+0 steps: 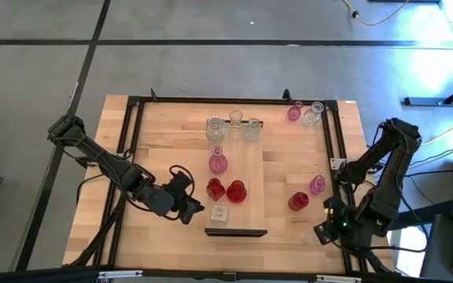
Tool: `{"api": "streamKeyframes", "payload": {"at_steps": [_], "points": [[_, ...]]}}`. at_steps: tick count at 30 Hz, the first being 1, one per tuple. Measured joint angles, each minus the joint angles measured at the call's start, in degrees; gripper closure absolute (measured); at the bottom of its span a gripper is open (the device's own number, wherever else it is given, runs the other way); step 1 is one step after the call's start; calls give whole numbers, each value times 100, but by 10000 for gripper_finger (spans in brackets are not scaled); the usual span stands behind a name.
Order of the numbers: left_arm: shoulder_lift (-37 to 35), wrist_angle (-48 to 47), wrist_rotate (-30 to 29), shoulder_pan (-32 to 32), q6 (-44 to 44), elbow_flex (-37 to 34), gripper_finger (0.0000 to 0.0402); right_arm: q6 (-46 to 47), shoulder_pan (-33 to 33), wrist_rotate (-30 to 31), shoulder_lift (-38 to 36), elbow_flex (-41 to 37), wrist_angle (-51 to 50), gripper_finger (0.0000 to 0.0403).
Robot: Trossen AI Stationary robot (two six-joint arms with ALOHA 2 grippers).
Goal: Sort vases onto shelf
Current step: Put the transparent vase on the shelf aligned with the other transparent vase
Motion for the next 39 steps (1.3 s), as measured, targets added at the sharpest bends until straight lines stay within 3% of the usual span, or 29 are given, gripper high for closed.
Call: {"api": "streamKeyframes", "payload": {"at_steps": [6, 13, 16, 22, 30, 39], "points": [[0, 0, 48, -4, -60, 0, 263, -76, -135, -59, 0, -268, 125, 301], [0, 0, 87, -68, -77, 0, 263, -332, -177, -274, -17, -303, 287, 386], [0, 0, 103, -68, -77, 0, 263, -434, -188, -321, -33, -190, 308, 394], [0, -10, 98, -66, -64, 0, 263, -1220, -620, -454, -44, 404, 123, 399], [0, -39, 89, -133, -66, 0, 263, -2773, -1671, -651, 5, 1304, -670, 401], [2, -146, -26, -353, -218, 0, 263, -4959, -2867, -917, 896, 3076, -2244, 402]]}}
